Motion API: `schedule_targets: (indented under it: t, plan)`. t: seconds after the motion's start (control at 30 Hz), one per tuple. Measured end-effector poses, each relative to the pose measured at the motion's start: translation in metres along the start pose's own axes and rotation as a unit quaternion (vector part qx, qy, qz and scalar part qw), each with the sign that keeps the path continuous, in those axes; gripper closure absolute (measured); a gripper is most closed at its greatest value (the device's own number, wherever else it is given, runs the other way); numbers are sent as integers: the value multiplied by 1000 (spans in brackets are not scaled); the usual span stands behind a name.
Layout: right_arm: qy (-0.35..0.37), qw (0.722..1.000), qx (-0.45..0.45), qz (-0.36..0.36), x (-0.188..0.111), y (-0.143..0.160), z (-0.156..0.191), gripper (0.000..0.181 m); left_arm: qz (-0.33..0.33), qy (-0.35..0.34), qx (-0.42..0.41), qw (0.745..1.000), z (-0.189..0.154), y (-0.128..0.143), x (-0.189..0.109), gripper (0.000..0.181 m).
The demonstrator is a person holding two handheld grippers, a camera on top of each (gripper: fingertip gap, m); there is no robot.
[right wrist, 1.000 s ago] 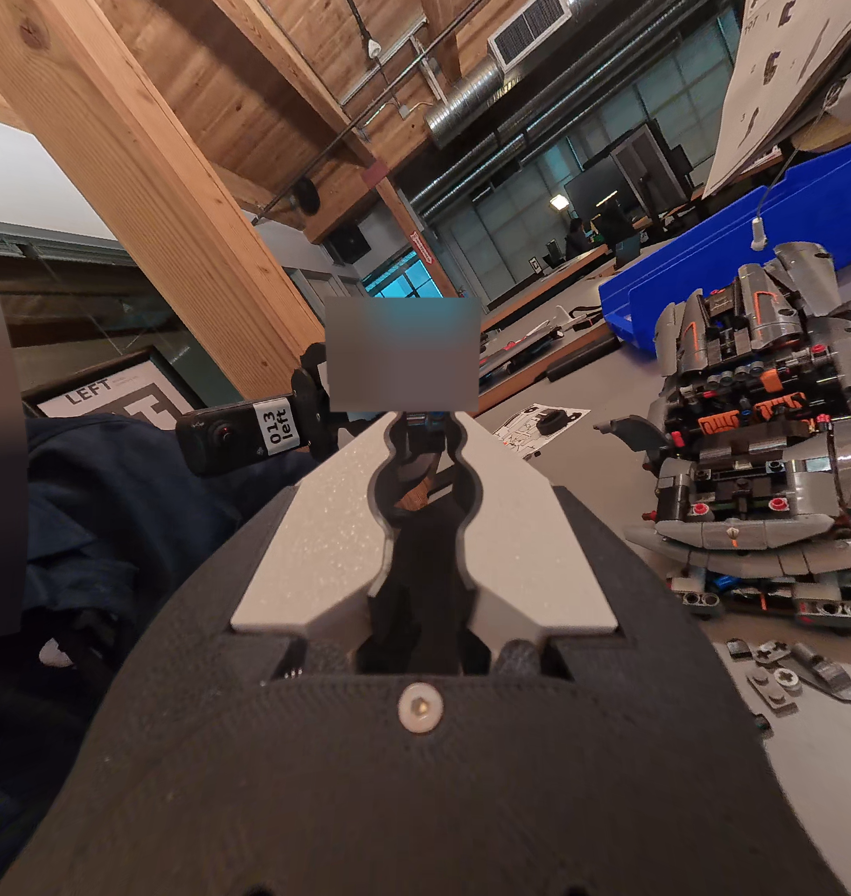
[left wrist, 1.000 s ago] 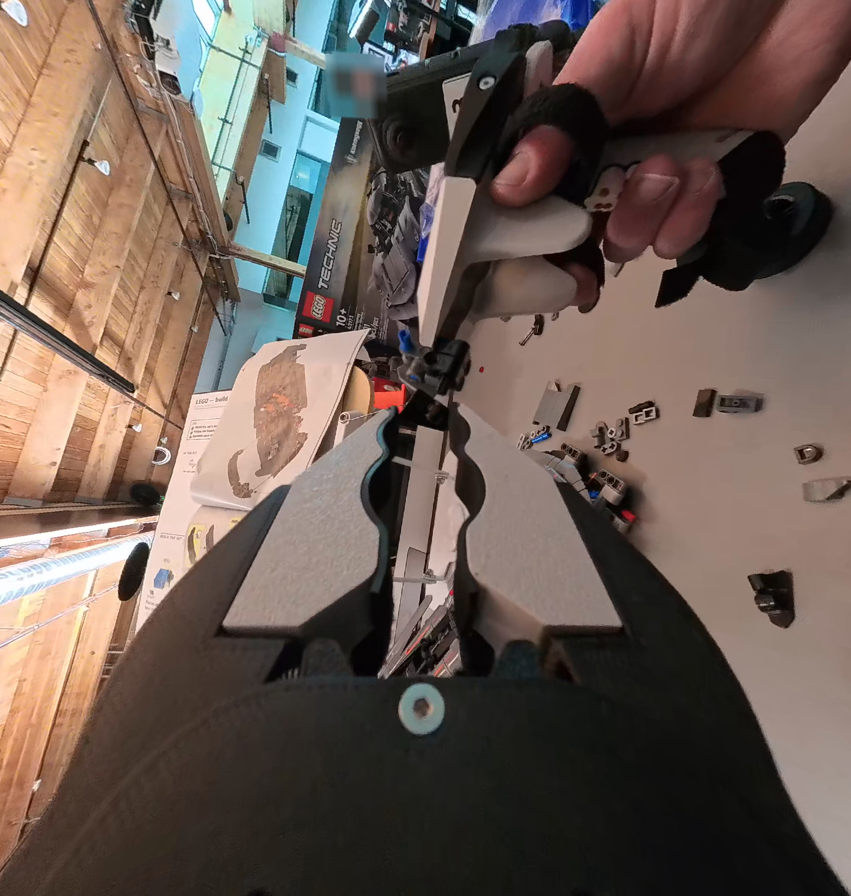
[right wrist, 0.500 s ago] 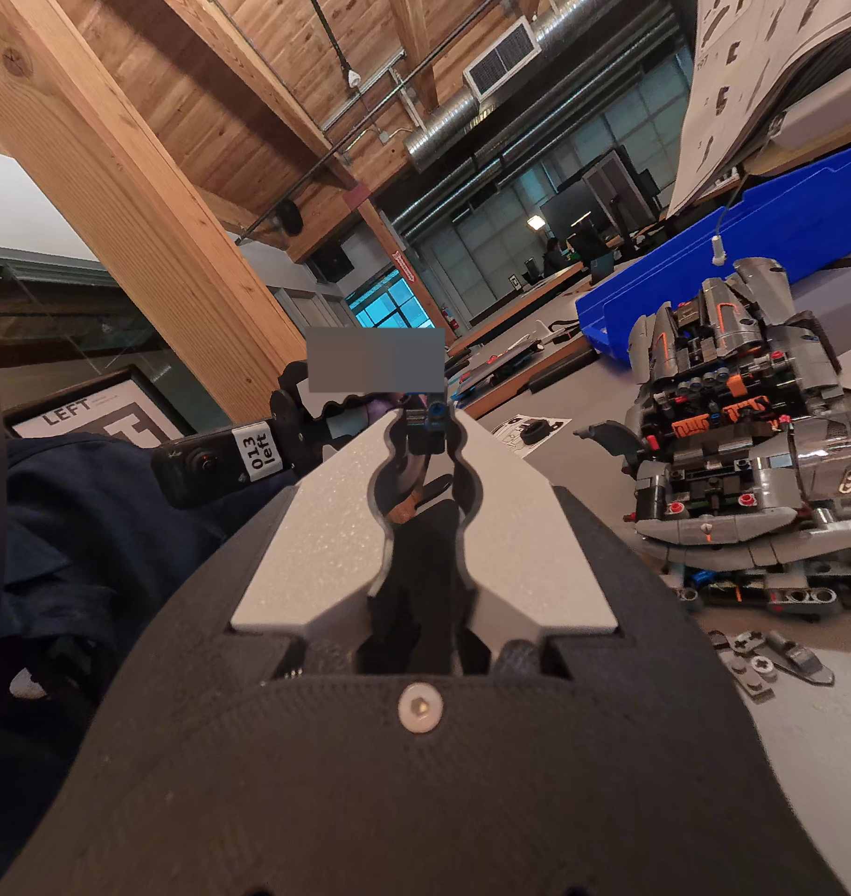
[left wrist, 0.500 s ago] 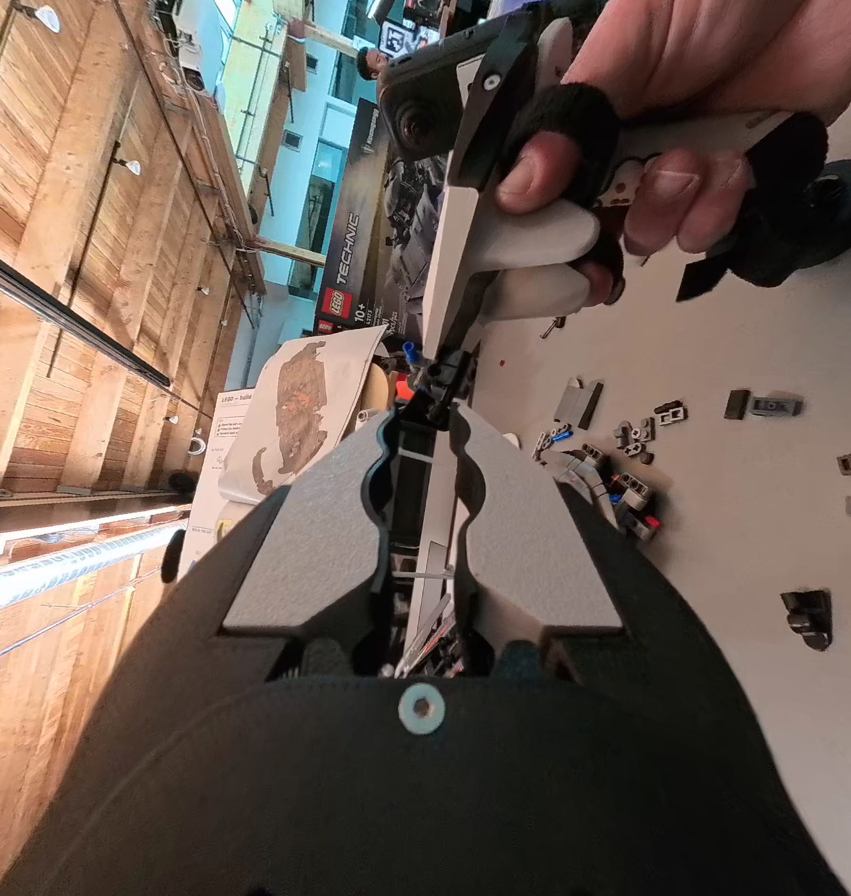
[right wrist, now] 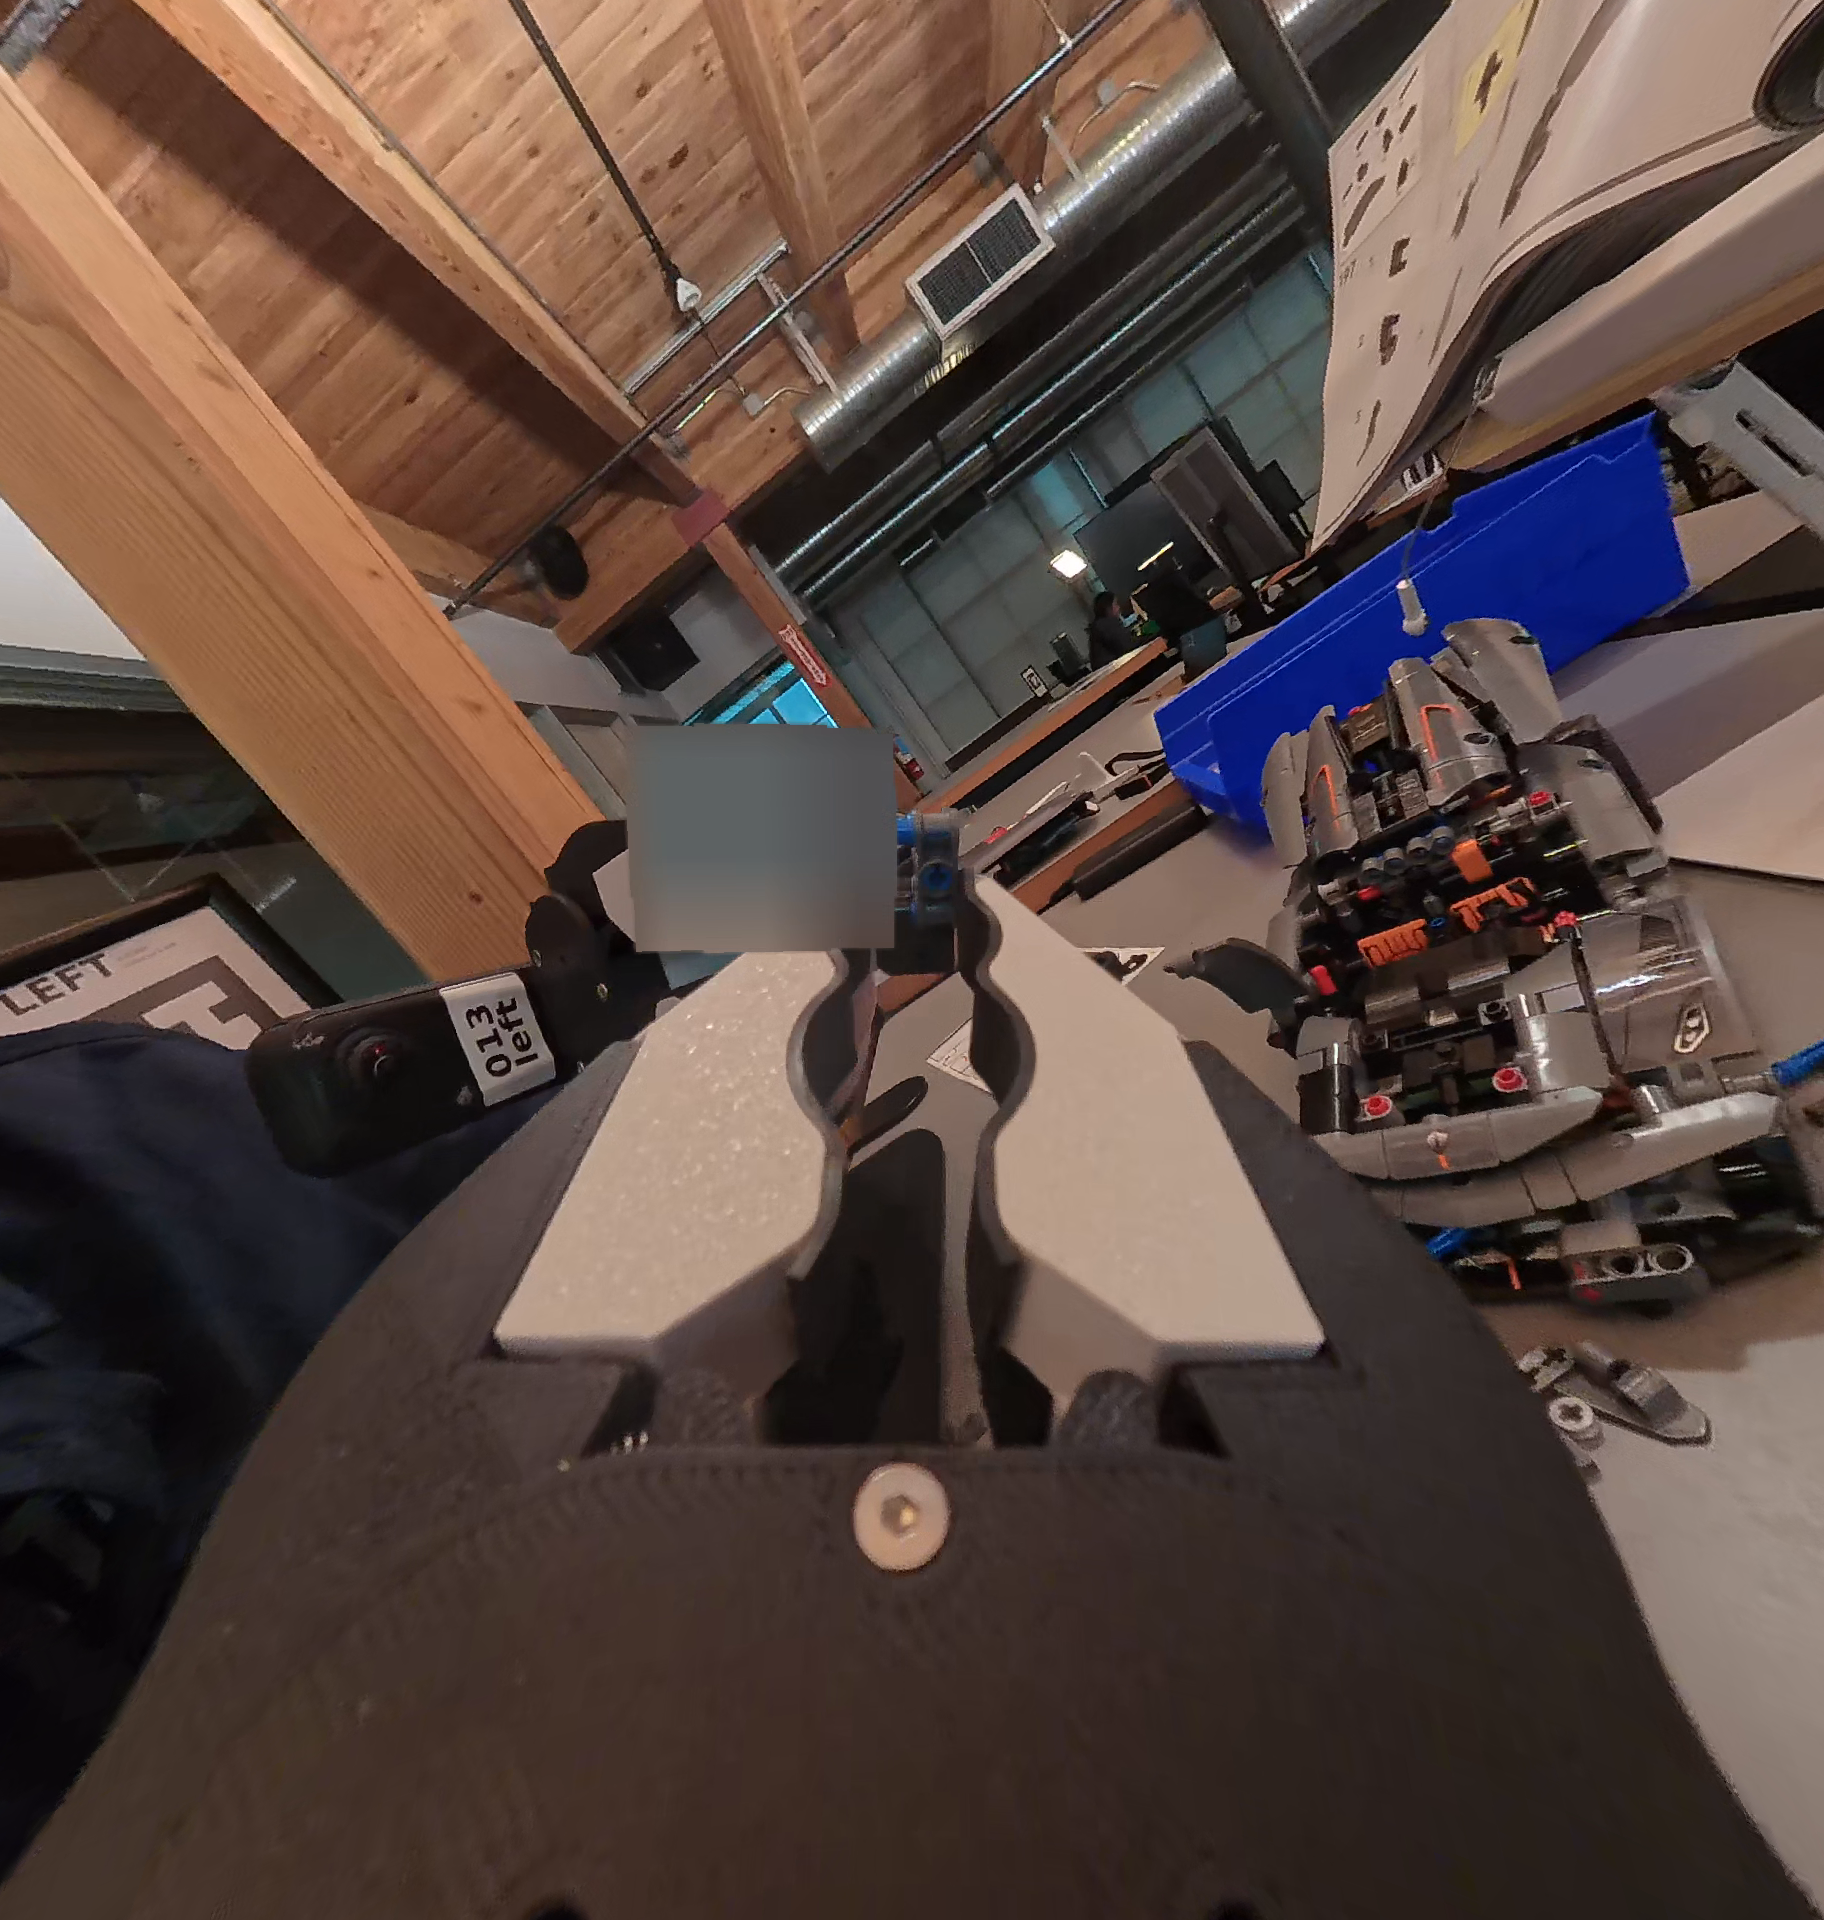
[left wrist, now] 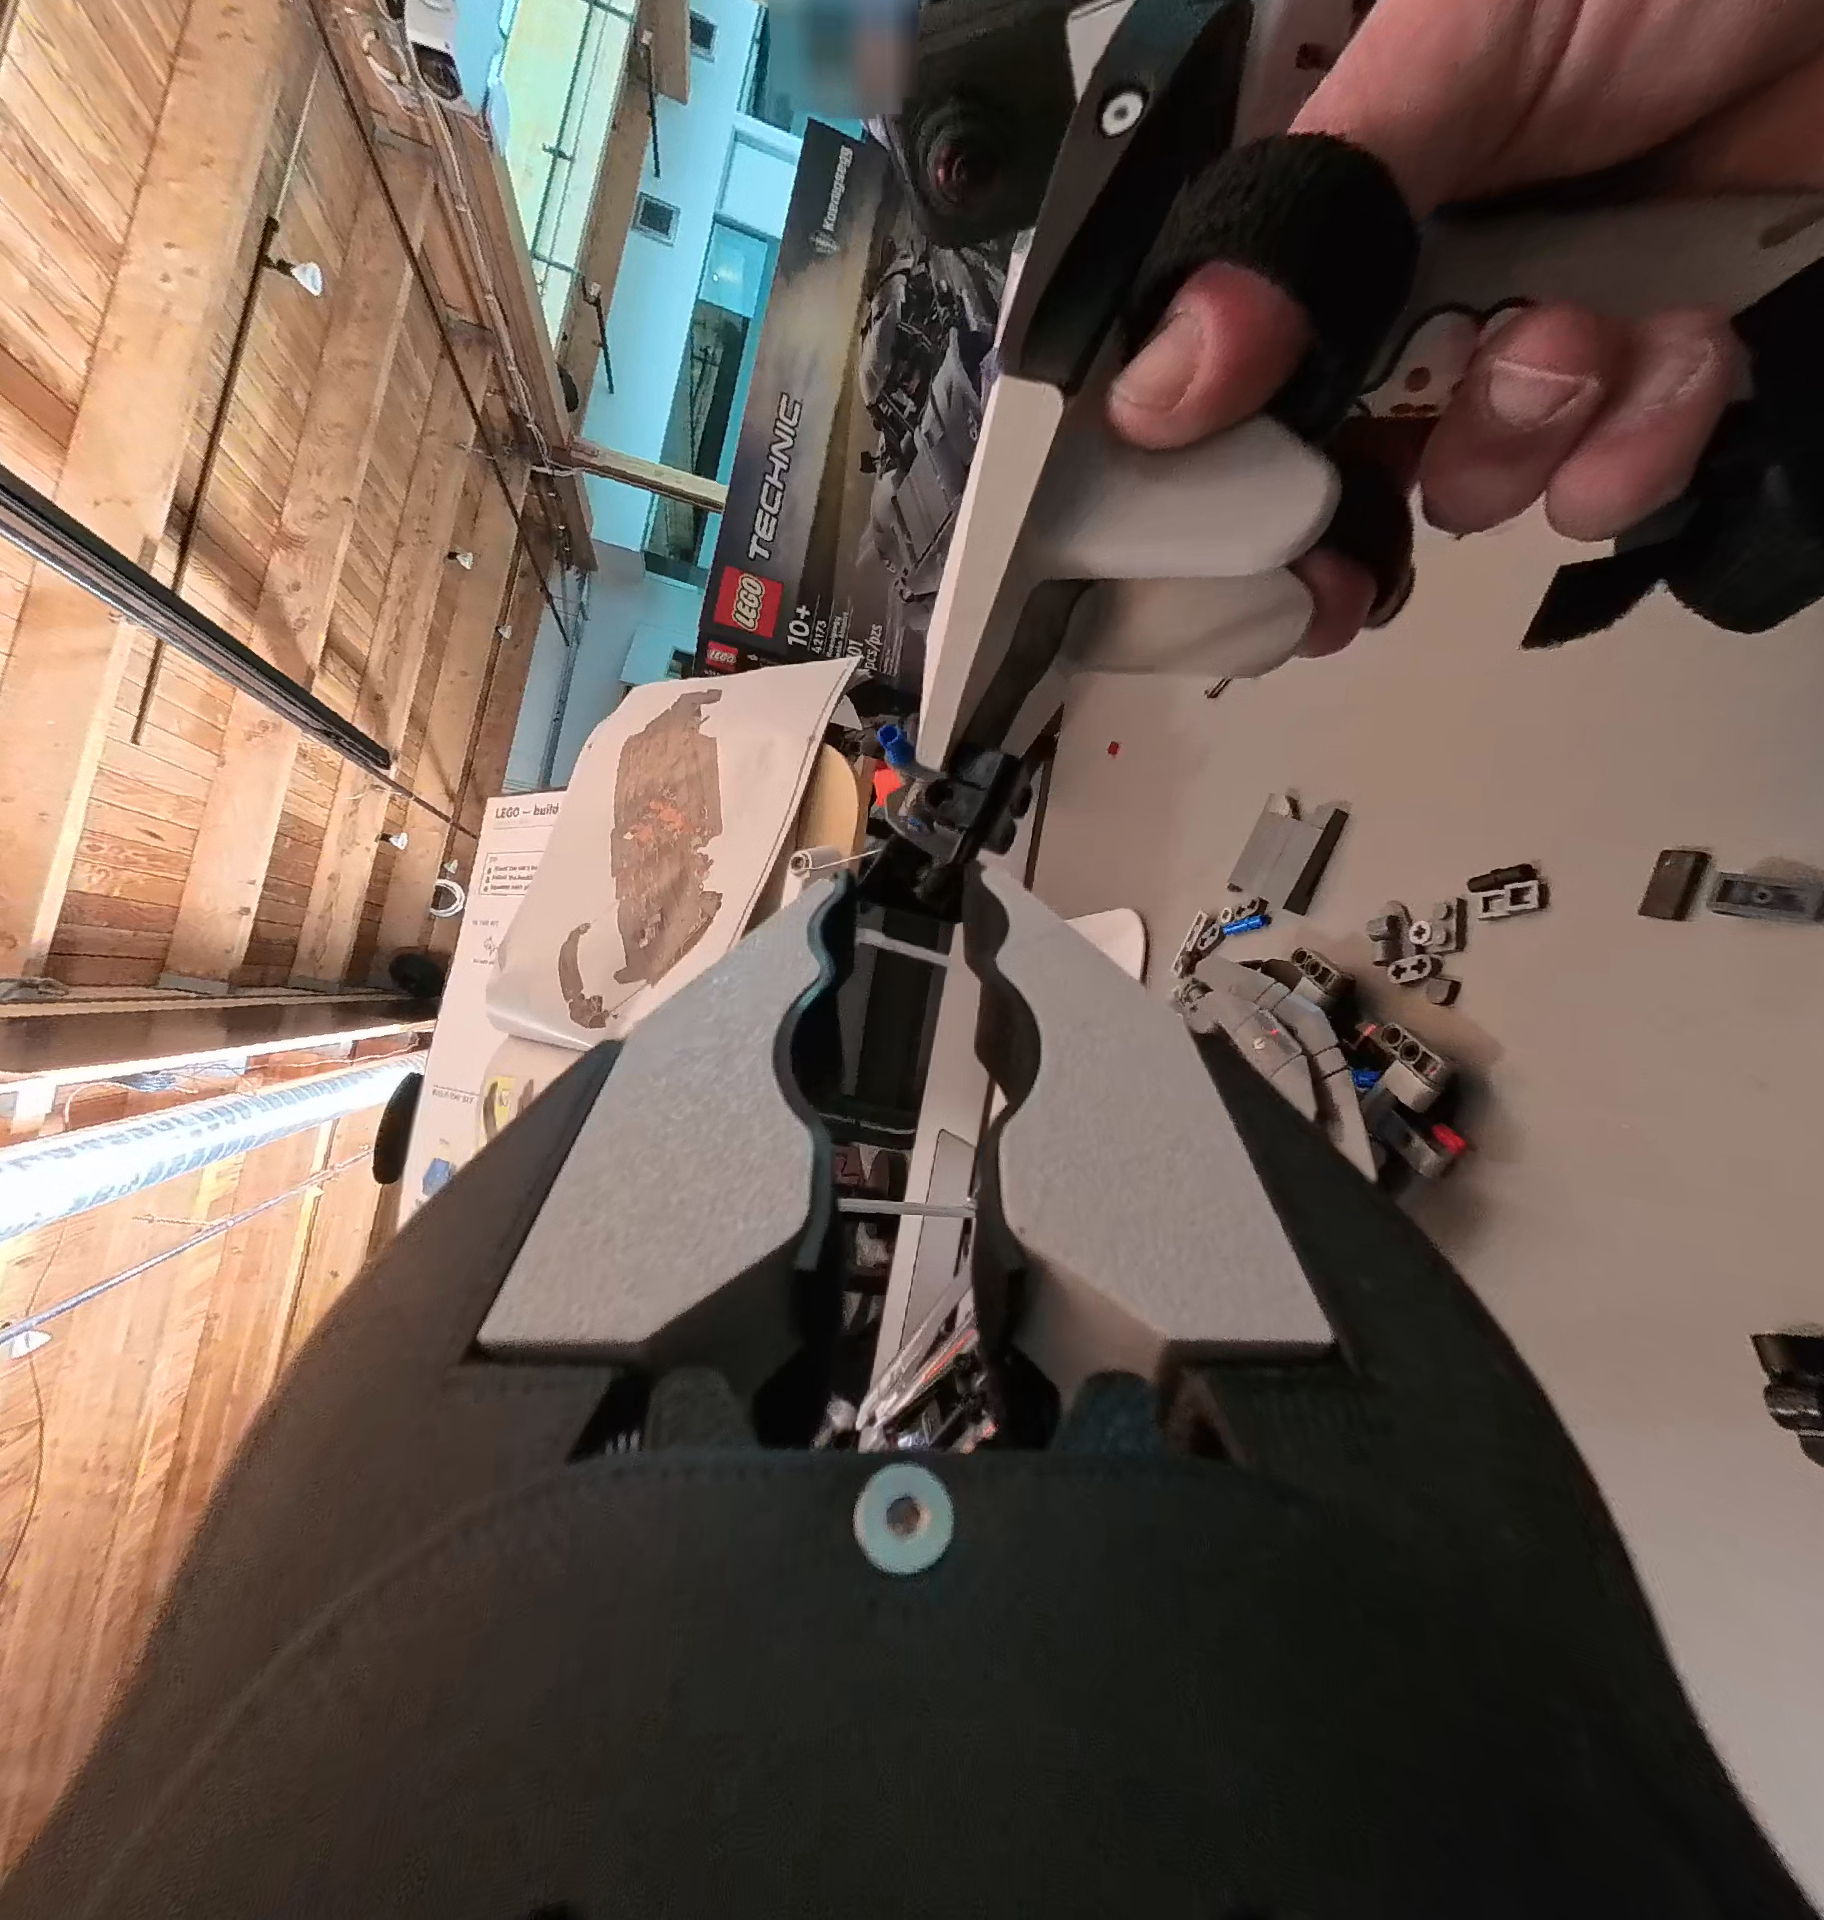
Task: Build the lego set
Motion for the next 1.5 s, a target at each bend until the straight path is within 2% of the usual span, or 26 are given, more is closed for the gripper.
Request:
schedule_targets:
  t: [0.47, 0.8, 1.07, 1.5]
  plan:
    - [32, 999, -29, -1, 4, 2, 1, 167, 14, 5, -43, 999, 7, 5, 4, 164]
    - [18, 999, -26, 2, 7, 5, 2, 167, 11, 13, -61, 998, 6, 5, 5, 164]
    - [49, 994, -94, 2, 7, 0, 12, 167, 3, 40, -114, 993, 7, 7, 8, 164]
    - [59, 993, -102, 25, 7, 1, 11, 167, 2, 37, -105, 994, 6, 7, 9, 164]
Point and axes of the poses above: each gripper's, where its closed fingertips meet, x out along the fingers, y out of its underside, z = x × y across the jaws, the point moved 8 cm from there along -x, back along the fingers, and after that the axes turned 2 degrees about z, right-handed, at the moved point
